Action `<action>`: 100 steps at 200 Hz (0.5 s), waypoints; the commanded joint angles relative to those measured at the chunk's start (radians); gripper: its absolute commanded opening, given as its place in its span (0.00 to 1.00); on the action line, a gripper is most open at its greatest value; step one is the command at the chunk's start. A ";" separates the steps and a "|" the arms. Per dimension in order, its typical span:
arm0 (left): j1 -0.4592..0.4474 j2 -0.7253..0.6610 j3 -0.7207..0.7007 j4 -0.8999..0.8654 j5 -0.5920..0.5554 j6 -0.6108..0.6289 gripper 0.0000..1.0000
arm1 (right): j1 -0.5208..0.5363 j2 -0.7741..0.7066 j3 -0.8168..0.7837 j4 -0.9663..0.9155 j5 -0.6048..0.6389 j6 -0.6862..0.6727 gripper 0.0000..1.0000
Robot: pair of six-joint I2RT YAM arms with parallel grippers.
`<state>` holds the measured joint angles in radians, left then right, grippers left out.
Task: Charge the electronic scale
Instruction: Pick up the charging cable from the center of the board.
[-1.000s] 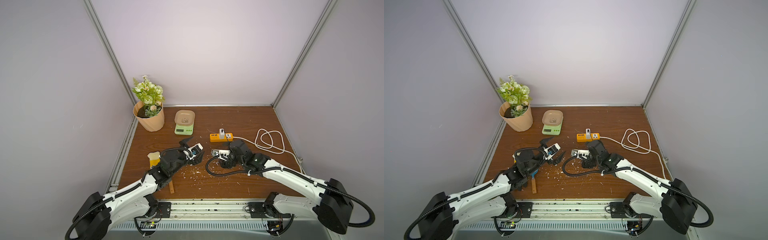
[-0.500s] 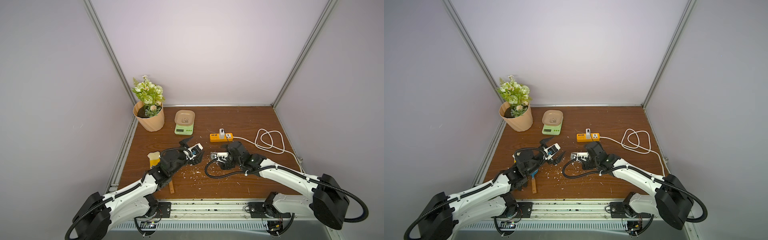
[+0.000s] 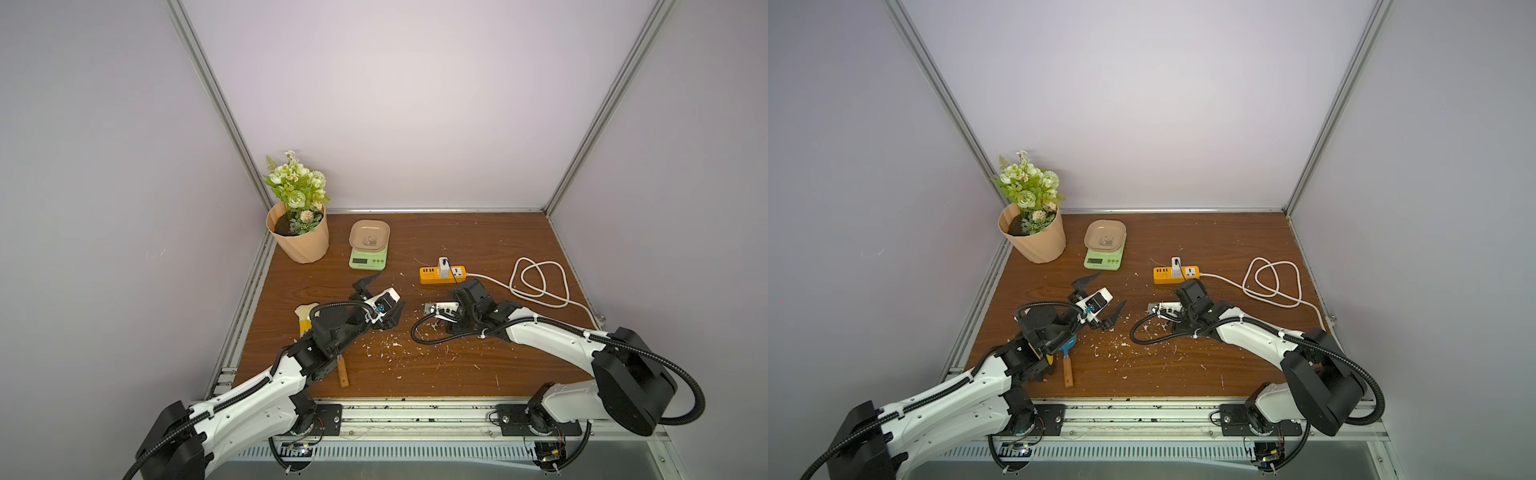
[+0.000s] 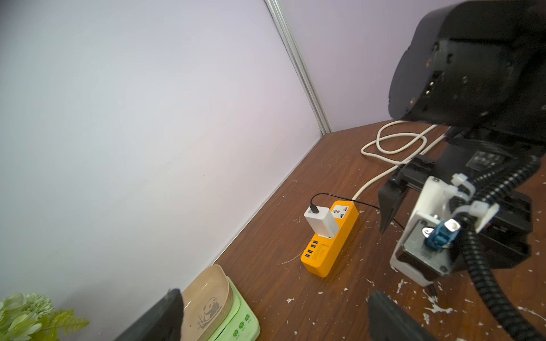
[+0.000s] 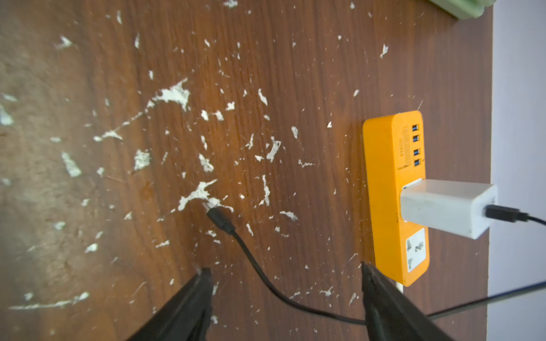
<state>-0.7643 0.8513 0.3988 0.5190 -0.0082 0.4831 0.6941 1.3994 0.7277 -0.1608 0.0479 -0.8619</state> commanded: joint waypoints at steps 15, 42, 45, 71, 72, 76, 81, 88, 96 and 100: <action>0.000 -0.020 -0.016 0.011 0.008 0.009 0.98 | -0.015 0.025 0.028 0.042 -0.012 -0.049 0.80; 0.000 -0.014 -0.015 0.009 0.008 0.007 0.97 | -0.015 0.055 0.031 0.072 -0.006 -0.055 0.69; 0.000 -0.013 -0.015 0.009 0.008 0.007 0.97 | -0.015 0.057 0.028 0.079 -0.006 -0.057 0.67; 0.000 -0.003 -0.016 0.018 0.008 -0.005 0.97 | -0.016 0.049 0.011 0.133 -0.035 -0.064 0.46; 0.000 -0.002 -0.017 0.019 0.009 -0.006 0.97 | -0.016 0.049 0.010 0.137 -0.036 -0.064 0.45; 0.001 0.001 -0.018 0.024 0.010 -0.010 0.97 | -0.017 0.048 0.007 0.147 -0.043 -0.063 0.43; 0.001 0.004 -0.021 0.030 0.012 -0.015 0.97 | -0.020 0.044 0.004 0.159 -0.051 -0.061 0.39; 0.000 0.012 -0.023 0.038 0.016 -0.025 0.97 | -0.024 0.043 0.004 0.171 -0.069 -0.054 0.33; 0.001 0.024 -0.020 0.042 0.023 -0.038 0.97 | -0.032 0.041 0.006 0.180 -0.092 -0.043 0.25; 0.002 0.031 -0.017 0.043 0.024 -0.051 0.97 | -0.037 0.040 0.007 0.185 -0.106 -0.036 0.20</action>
<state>-0.7643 0.8589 0.3878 0.5213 -0.0032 0.4747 0.6743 1.4639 0.7288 -0.0532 0.0257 -0.8959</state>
